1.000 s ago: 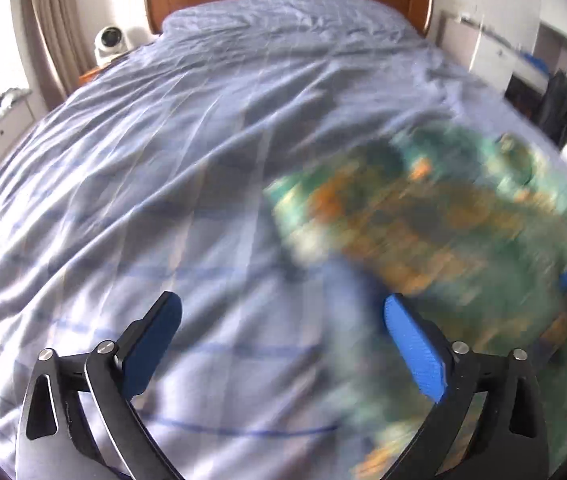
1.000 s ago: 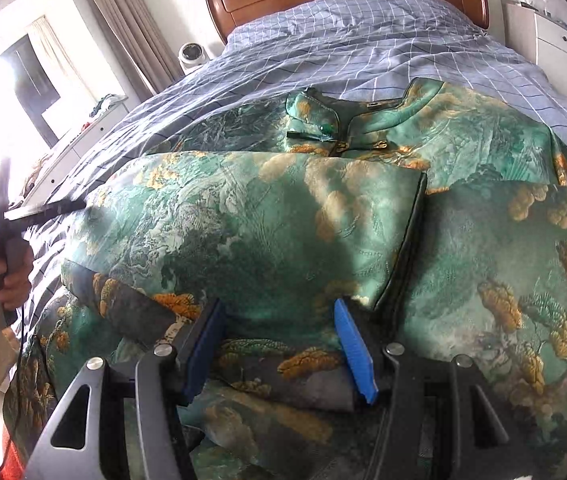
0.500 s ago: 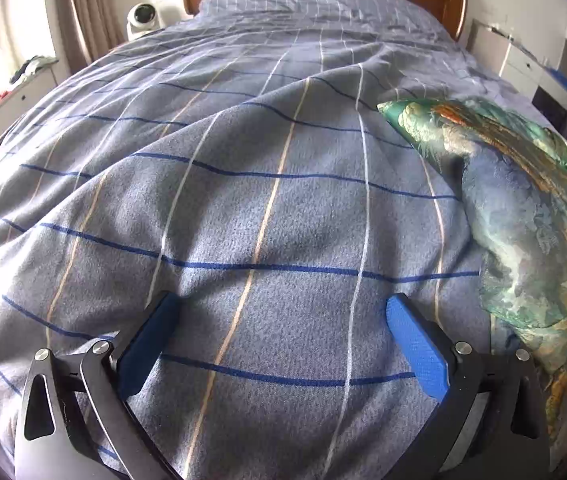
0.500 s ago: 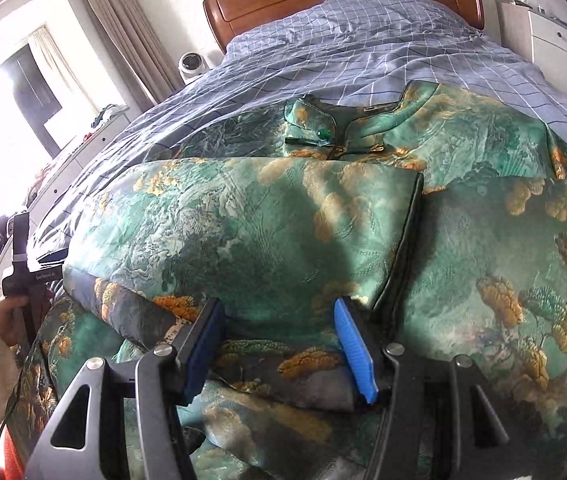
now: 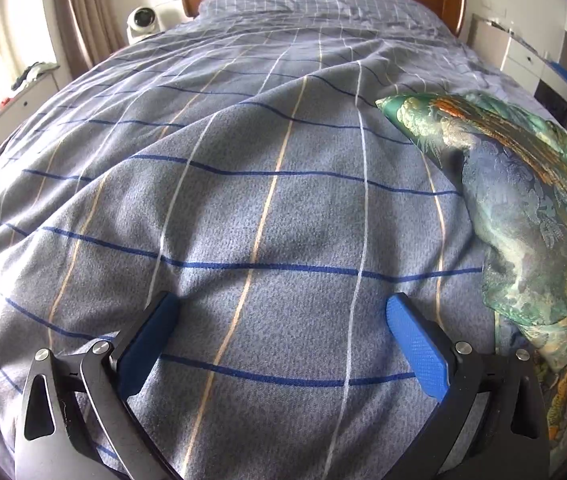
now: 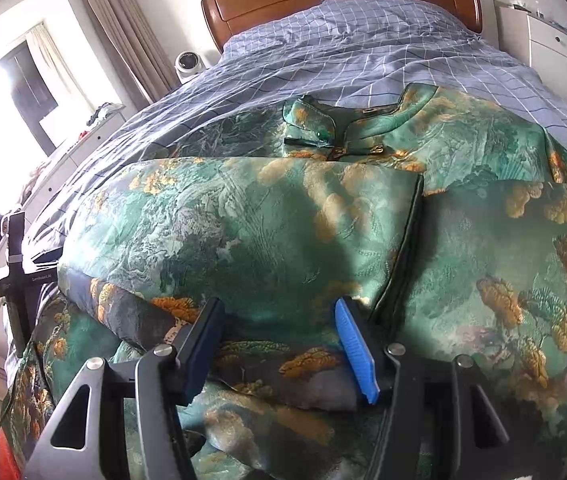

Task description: Fold large clothes

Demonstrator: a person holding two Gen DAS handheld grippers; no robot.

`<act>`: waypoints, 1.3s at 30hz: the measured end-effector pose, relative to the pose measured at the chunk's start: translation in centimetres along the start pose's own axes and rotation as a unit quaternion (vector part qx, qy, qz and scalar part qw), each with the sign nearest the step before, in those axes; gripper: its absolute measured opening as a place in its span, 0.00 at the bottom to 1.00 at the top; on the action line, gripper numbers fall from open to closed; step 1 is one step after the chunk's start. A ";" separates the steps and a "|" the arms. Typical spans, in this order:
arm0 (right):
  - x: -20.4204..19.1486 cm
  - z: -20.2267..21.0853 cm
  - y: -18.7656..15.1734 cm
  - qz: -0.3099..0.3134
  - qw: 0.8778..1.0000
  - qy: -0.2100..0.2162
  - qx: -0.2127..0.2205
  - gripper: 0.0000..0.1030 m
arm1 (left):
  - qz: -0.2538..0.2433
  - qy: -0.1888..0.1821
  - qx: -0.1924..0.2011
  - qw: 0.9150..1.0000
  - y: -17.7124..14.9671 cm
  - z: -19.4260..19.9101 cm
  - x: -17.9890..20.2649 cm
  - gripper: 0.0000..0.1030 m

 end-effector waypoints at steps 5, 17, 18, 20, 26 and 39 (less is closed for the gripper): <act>-0.3 -0.2 0.0 0.008 1.000 -0.018 -0.003 0.57 | 0.000 0.000 0.000 1.000 0.0 0.0 0.0 1.00; -0.4 -0.1 0.1 0.005 1.000 -0.027 -0.002 0.57 | 0.000 0.000 0.000 1.000 0.0 0.0 -0.1 1.00; -0.4 -0.1 0.1 0.005 1.000 -0.027 -0.002 0.57 | 0.000 0.000 0.000 1.000 0.0 0.0 0.0 1.00; -0.5 -0.1 0.1 0.004 1.000 -0.026 -0.001 0.57 | 0.000 0.000 0.000 1.000 0.0 0.0 -0.1 1.00; -0.5 0.0 0.1 0.001 1.000 -0.023 0.001 0.57 | -0.004 0.008 0.000 1.000 -0.1 0.0 0.2 1.00; -0.2 0.5 0.2 -0.005 1.000 -0.012 0.007 0.58 | -0.002 0.014 -0.009 1.000 0.3 -0.3 0.1 1.00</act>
Point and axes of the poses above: each gripper's, at about its wrist camera, not at the fingertips, and z roughly against the way its jaws point, x to its right, y to its top, the point moved 8 cm from there along -z, roughly the way its jaws point, and after that the axes turned 11 degrees about -y, right-handed, at the moved point
